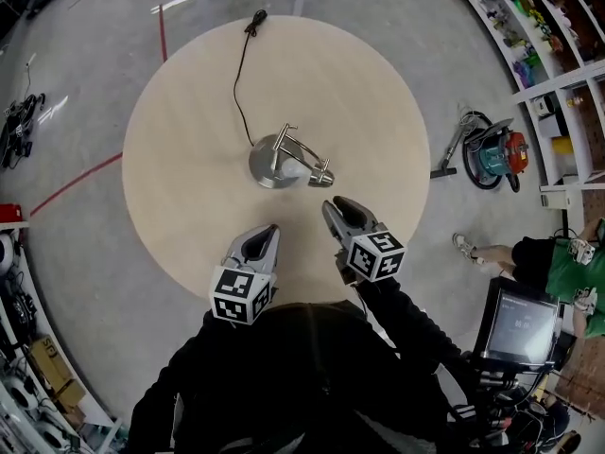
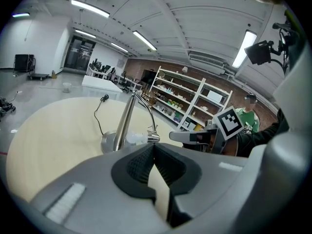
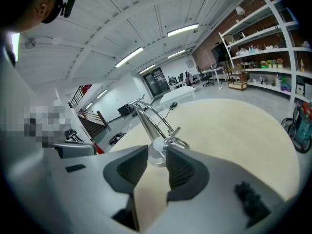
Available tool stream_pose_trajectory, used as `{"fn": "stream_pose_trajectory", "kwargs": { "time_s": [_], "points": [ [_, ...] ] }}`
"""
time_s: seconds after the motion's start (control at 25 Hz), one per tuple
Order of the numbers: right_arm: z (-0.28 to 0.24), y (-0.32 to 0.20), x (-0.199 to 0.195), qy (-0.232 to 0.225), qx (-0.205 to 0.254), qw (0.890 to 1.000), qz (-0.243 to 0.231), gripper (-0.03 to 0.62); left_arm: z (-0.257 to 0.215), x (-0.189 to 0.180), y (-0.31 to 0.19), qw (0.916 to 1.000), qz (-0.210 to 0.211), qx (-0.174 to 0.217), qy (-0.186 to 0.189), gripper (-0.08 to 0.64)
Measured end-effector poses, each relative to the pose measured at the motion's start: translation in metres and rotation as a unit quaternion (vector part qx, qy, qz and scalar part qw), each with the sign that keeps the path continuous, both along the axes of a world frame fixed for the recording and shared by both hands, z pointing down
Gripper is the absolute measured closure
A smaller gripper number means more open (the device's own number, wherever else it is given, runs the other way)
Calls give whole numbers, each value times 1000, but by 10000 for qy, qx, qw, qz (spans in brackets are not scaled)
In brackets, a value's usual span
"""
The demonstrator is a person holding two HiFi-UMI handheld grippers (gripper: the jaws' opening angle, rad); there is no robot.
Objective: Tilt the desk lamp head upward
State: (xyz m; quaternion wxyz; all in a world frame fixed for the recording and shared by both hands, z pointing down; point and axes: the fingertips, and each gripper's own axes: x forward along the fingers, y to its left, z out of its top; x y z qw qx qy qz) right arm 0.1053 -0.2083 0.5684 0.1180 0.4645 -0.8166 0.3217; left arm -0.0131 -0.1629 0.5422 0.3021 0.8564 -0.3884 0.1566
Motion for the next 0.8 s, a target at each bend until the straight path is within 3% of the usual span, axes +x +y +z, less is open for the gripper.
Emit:
{"fn": "stream_pose_trajectory", "kwargs": {
  "time_s": [0.24, 0.4, 0.8],
  "points": [
    [35, -12, -3, 622, -135, 9979, -78, 376, 10, -13, -5, 9999, 1, -129, -77, 554],
    [46, -20, -3, 577, -253, 9980, 67, 294, 12, -20, -9, 9997, -38, -121, -204, 548],
    [61, -45, -27, 402, -292, 9988, 31, 256, 10, -20, -13, 9997, 3, -99, -233, 546]
  ]
}}
